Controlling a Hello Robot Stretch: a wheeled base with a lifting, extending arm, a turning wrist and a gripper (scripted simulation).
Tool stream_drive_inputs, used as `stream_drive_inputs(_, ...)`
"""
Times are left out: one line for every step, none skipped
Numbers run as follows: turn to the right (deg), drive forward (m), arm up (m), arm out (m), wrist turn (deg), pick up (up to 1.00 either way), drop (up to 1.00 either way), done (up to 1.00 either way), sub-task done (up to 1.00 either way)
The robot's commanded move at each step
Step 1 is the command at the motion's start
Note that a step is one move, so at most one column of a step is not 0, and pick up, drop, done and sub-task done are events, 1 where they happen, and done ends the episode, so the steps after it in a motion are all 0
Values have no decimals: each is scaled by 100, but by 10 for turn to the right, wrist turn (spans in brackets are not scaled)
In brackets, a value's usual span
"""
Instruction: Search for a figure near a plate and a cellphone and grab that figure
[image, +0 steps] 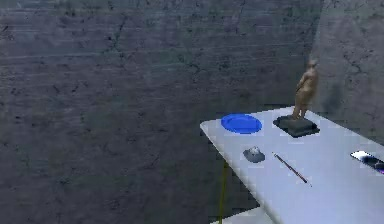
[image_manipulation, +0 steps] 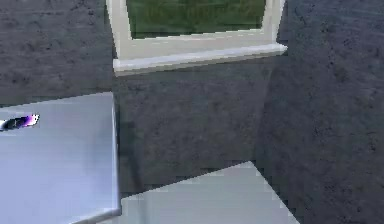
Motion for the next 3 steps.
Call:
stream_drive_inputs(-450,0,0,0,0,0,0,0,0)
stream_drive_inputs(-150,0,0,0,0,0,0,0,0)
stream_drive_inputs(450,0,0,0,0,0,0,0,0)
